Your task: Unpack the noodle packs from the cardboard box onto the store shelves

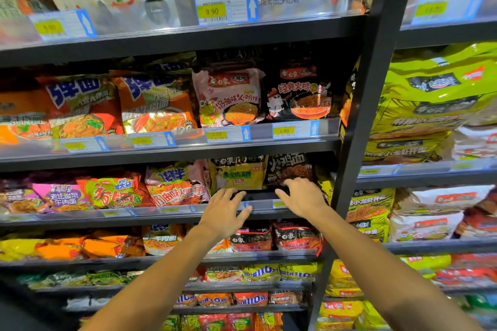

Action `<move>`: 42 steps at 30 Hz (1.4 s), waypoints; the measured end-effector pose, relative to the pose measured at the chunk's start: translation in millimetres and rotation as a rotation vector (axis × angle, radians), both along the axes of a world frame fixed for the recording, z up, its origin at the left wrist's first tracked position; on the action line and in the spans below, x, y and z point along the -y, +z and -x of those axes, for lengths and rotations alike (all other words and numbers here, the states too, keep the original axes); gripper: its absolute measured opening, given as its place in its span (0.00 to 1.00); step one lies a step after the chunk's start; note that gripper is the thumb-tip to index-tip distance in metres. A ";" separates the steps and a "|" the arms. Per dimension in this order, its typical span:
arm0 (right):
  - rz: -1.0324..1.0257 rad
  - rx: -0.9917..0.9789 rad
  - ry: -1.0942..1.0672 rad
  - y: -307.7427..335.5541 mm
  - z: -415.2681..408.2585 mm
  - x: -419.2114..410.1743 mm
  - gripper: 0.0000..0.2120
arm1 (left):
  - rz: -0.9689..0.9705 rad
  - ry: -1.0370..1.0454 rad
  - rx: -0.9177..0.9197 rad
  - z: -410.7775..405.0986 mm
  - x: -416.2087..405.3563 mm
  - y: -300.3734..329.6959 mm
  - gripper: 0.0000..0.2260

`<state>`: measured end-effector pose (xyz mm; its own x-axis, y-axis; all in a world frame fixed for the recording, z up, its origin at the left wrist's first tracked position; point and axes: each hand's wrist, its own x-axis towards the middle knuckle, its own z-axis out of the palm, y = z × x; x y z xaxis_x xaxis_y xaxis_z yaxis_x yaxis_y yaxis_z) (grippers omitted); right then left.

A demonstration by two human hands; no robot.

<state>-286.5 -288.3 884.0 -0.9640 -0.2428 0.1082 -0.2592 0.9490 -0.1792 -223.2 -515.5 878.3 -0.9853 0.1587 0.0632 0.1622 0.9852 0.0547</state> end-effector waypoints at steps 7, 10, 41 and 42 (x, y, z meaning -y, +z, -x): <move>0.224 -0.127 0.134 -4.0 -51.5 -22.3 0.22 | -0.054 -0.075 -0.044 -18.4 8.1 12.5 0.39; 0.247 -0.173 0.112 3.7 -83.2 -29.4 0.22 | -0.046 -0.149 -0.078 -31.5 14.0 17.9 0.39; 0.304 0.089 -0.721 -86.1 -633.8 -367.6 0.27 | -0.059 -0.979 0.211 -339.7 -354.3 -78.9 0.30; 0.311 0.107 -0.741 -89.6 -654.1 -387.8 0.27 | -0.059 -1.002 0.223 -353.9 -374.6 -85.2 0.30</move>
